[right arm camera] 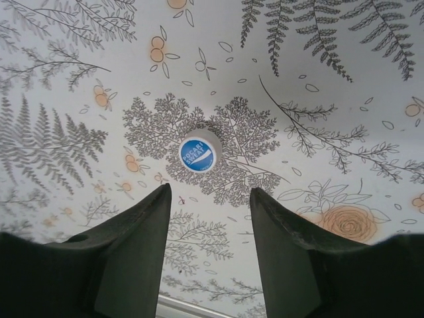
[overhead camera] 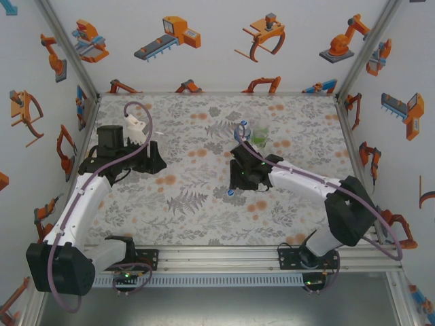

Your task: Screw on the bottle caps

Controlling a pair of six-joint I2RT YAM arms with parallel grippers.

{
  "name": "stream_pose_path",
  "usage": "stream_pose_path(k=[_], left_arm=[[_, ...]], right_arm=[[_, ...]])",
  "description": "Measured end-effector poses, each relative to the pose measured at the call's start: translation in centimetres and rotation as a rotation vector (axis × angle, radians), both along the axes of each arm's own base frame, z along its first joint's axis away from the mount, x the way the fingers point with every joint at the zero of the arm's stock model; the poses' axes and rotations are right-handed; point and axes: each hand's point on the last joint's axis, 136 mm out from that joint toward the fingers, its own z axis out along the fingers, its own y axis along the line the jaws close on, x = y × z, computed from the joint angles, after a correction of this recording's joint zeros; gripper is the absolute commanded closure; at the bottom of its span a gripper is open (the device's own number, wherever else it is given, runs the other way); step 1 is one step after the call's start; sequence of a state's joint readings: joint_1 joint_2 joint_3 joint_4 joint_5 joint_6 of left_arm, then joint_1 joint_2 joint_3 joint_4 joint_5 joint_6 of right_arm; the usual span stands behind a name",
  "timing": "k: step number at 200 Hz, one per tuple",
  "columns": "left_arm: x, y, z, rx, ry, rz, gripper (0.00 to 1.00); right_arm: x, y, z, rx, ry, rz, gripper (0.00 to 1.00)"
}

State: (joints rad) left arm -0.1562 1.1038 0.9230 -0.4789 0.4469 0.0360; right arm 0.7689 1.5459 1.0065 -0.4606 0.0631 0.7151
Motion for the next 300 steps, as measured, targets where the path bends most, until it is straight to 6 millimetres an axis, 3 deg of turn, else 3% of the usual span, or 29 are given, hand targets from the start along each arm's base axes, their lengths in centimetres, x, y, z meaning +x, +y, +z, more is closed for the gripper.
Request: stream_pose_path(k=[83, 245, 300], left_arm=[[0.0, 0.0, 0.0, 0.0, 0.0, 0.0, 1.0], [0.0, 0.0, 0.0, 0.0, 0.0, 0.0, 1.0], [0.0, 0.0, 0.0, 0.0, 0.0, 0.0, 1.0]], right_arm=[[-0.5, 1.2, -4.2, -0.18, 0.061, 0.082, 0.48], [0.8, 3.5, -3.4, -0.148, 0.024, 0.123, 0.56], [0.8, 3.5, -5.0, -0.178, 0.053, 0.129, 0.57]])
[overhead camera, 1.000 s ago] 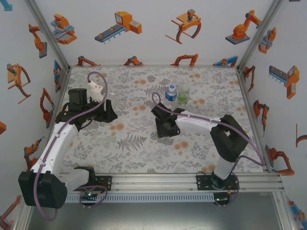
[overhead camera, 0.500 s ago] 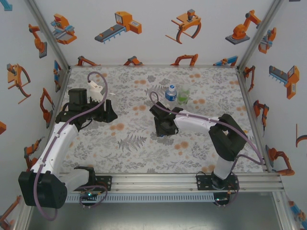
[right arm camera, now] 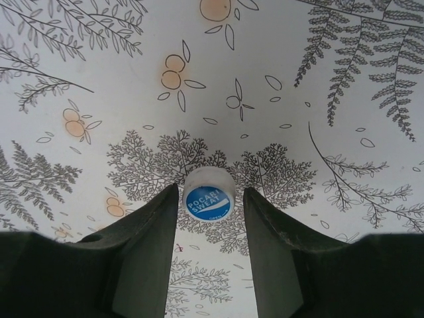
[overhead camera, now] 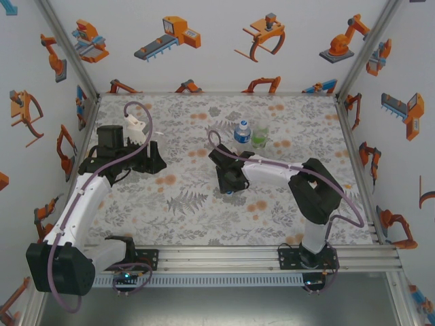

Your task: Screw on the bottle caps

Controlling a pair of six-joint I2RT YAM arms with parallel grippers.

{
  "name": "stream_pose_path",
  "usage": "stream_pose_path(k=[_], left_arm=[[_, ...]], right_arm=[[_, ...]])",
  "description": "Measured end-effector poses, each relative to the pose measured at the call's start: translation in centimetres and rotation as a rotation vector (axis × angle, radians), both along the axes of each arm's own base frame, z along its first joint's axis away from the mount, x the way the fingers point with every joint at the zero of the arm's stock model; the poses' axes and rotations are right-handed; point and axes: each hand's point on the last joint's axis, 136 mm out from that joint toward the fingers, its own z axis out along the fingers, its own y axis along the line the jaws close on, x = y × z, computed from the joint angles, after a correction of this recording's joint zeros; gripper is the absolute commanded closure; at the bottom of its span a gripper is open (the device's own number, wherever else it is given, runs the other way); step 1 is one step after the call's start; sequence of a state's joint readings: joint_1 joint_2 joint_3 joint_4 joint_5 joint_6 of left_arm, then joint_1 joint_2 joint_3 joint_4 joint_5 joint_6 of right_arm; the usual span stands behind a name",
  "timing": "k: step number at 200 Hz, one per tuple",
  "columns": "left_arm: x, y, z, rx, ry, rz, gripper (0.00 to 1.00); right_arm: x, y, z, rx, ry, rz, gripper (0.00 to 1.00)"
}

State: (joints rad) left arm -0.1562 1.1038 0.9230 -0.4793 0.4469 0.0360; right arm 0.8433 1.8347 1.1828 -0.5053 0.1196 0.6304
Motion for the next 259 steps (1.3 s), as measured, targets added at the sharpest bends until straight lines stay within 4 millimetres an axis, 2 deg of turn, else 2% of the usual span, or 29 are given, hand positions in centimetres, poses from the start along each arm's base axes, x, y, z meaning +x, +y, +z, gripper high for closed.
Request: stream_pose_path(k=[104, 140, 175, 187, 206, 234, 259], left_arm=[[0.0, 0.0, 0.0, 0.0, 0.0, 0.0, 1.0], [0.0, 0.0, 0.0, 0.0, 0.0, 0.0, 1.0], [-0.1, -0.4, -0.2, -0.013, 0.012, -0.021, 1.0], [-0.3, -1.0, -0.4, -0.018, 0.019, -0.047, 1.0], [-0.9, -2.5, -0.5, -0.031, 0.03, -0.126, 1.0], [-2.0, -5.1, 0.9, -0.043, 0.005, -0.278, 1.0], [-4.3, -7.9, 2.8, -0.059, -0.066, -0.453, 1.0]], right_arm=[[0.2, 0.4, -0.3, -0.003, 0.008, 0.006, 0.63], [0.3, 0.5, -0.3, -0.005, 0.007, 0.015, 0.75], [0.2, 0.5, 0.1, -0.005, -0.002, 0.034, 0.8], [0.3, 0.6, 1.2, 0.008, -0.021, 0.05, 0.8], [0.4, 0.9, 4.2, 0.055, -0.076, 0.084, 0.81], [0.2, 1.3, 10.3, 0.158, -0.188, 0.145, 0.81], [-0.5, 1.2, 16.1, 0.257, -0.309, 0.225, 0.82]])
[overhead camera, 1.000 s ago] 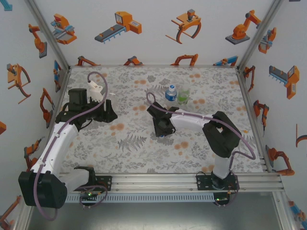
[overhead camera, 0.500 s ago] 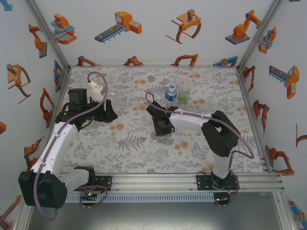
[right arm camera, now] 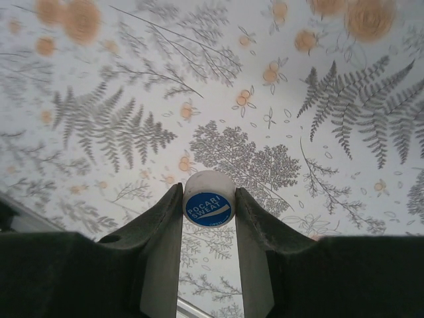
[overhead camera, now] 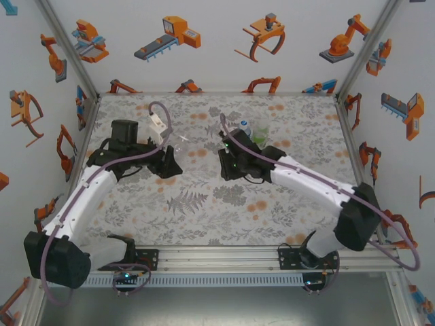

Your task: Screw on the bottle caps

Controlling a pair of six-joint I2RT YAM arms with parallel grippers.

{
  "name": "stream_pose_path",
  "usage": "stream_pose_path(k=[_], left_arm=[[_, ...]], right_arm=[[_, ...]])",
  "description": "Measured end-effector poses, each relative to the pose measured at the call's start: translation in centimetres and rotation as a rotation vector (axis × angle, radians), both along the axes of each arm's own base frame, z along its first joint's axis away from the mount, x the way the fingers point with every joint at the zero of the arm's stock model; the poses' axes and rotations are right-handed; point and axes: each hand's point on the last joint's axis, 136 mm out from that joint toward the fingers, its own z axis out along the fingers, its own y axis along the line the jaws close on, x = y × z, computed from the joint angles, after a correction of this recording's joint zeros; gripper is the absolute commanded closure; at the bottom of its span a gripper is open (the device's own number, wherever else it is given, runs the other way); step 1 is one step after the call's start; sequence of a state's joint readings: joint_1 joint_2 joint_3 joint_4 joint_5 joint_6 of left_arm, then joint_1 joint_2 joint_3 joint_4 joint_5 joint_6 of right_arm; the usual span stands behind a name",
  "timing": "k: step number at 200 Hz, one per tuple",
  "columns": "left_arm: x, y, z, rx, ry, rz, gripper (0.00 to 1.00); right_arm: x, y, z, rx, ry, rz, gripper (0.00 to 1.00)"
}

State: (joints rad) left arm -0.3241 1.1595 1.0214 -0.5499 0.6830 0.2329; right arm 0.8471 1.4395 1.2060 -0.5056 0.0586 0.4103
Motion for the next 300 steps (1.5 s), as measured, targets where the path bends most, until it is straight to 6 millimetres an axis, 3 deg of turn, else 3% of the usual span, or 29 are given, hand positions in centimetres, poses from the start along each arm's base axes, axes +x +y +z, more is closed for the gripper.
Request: stream_pose_path(k=[24, 52, 87, 121, 156, 206, 300], left_arm=[[-2.5, -1.6, 1.0, -0.006, -0.078, -0.142, 1.0], [-5.1, -3.0, 1.6, 0.035, -0.202, -0.291, 1.0], [-7.9, -4.2, 1.8, 0.103, -0.371, -0.458, 1.0], [-9.2, -4.3, 0.7, 0.16, -0.469, -0.521, 1.0], [-9.9, -4.1, -1.1, 0.195, -0.469, -0.547, 1.0], [-11.6, -4.4, 0.2, 0.136, -0.523, -0.607, 1.0], [-12.1, -4.2, -0.2, 0.145, -0.516, -0.628, 1.0]], right_arm=[[-1.4, -0.2, 5.3, 0.106, -0.137, 0.101, 0.86], [-3.8, -0.8, 10.0, 0.215, -0.289, 0.223, 0.88], [-7.6, -1.1, 13.3, 0.338, -0.436, 0.41, 0.89], [-10.6, -0.7, 15.3, 0.421, -0.537, 0.581, 0.88], [-12.6, 0.2, 15.8, 0.431, -0.607, 0.739, 0.87], [-14.8, 1.6, 14.0, 0.389, -0.638, 0.955, 0.87], [-15.4, 3.3, 13.8, 0.366, -0.676, 1.031, 0.9]])
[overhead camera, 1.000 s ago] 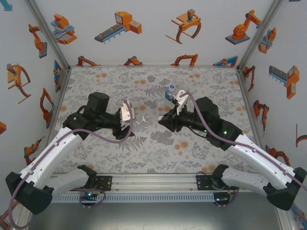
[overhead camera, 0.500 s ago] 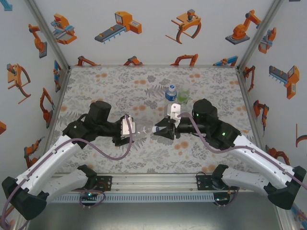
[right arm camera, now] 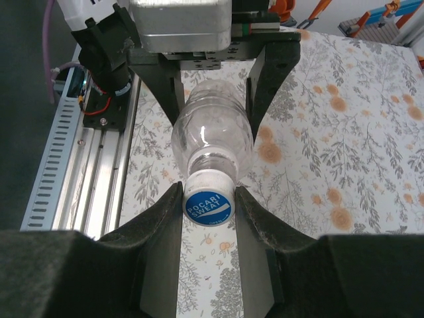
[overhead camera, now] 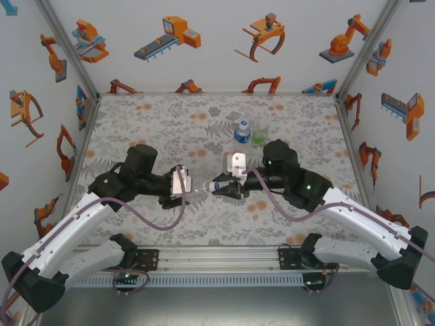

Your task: Screw on the bottle caps

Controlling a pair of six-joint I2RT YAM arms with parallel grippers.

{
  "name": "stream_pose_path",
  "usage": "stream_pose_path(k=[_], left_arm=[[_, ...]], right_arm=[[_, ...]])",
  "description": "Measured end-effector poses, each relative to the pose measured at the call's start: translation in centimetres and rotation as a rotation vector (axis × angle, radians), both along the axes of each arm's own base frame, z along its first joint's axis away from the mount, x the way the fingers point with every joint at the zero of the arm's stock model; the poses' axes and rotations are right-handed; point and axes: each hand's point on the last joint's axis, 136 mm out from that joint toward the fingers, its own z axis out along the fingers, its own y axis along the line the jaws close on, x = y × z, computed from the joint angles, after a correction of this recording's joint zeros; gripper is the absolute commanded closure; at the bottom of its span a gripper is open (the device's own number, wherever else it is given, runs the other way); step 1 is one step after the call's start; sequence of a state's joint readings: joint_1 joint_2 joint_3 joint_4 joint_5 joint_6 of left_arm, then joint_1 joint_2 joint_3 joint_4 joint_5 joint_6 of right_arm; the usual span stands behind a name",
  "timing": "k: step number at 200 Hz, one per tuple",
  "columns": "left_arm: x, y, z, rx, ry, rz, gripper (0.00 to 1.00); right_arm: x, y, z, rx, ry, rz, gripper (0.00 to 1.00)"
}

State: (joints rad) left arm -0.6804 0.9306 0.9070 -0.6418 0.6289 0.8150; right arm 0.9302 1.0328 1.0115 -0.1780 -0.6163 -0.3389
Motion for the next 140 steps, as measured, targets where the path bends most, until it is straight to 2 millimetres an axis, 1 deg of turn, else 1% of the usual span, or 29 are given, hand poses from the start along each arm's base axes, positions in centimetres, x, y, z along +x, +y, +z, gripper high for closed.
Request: stream_pose_path(k=[56, 99, 140], left_arm=[[-0.1, 0.1, -0.2, 0.01, 0.005, -0.003, 1.0], [-0.6, 0.1, -0.3, 0.009, 0.015, -0.021, 1.0], [-1.2, 0.2, -0.5, 0.014, 0.043, -0.037, 1.0]], right_arm=[[0.1, 0.7, -0.3, -0.021, -0.005, 0.018, 0.92], [-0.7, 0.9, -0.2, -0.048, -0.035, 0.064, 0.93], [-1.5, 1.2, -0.6, -0.093, -0.081, 0.112, 0.98]])
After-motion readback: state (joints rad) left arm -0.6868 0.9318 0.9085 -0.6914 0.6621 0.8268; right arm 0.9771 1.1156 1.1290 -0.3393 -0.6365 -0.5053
